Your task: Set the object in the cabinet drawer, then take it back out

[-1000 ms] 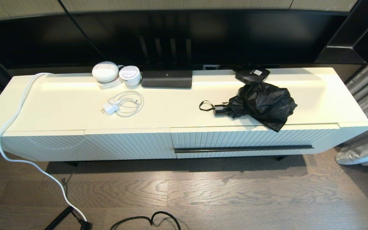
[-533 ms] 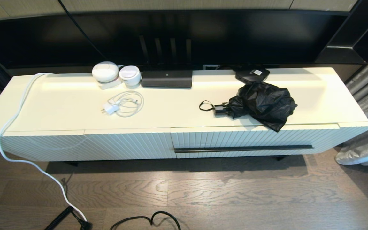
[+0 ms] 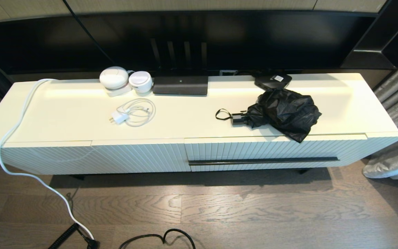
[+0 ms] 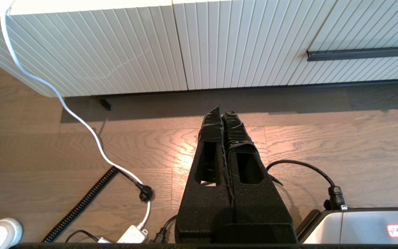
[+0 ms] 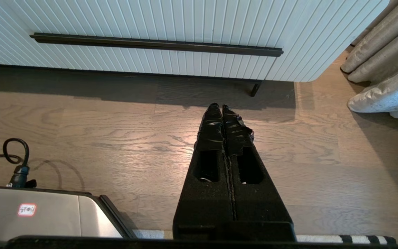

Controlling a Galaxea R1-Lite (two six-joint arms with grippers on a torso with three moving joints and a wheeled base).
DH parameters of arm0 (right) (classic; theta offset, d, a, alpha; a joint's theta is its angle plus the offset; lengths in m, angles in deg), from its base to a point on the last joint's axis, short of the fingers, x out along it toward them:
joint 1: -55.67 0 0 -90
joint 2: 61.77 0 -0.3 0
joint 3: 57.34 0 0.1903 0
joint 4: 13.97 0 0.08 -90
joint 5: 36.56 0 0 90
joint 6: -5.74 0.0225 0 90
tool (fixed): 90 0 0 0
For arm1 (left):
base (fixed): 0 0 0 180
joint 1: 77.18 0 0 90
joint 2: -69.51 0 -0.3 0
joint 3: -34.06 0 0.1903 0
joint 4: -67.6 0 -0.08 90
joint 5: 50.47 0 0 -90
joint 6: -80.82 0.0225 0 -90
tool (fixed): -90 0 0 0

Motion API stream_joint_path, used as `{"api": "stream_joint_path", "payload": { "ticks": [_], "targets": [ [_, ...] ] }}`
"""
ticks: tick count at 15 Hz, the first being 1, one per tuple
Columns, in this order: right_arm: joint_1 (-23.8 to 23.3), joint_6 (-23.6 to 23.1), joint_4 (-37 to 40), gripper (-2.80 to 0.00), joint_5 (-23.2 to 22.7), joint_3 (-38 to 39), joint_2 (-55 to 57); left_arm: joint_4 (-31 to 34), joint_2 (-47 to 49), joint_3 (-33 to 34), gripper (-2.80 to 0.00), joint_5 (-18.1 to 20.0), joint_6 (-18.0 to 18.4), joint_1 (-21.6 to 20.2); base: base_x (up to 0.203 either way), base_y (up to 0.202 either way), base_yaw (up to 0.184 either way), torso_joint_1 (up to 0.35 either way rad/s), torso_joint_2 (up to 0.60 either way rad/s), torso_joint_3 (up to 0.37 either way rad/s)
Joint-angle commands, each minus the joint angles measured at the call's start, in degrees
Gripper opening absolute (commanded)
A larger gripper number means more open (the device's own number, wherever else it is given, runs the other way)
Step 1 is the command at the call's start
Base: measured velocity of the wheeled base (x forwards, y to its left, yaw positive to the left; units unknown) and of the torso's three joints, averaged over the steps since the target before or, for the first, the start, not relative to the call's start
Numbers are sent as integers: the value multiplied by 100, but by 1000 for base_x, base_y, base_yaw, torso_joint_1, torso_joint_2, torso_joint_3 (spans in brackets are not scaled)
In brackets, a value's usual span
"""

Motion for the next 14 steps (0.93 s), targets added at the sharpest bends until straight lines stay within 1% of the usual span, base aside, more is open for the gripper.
{"api": "stream_joint_path", "payload": {
  "ticks": [1,14],
  "targets": [
    [-1,14,0,-280,0,9,7,-2,9,9,-280,-2,2,1,0,0,0,0,0,0],
    [-1,30,0,-280,9,9,7,-2,9,9,-280,0,2,1,0,0,0,0,0,0]
  ]
}}
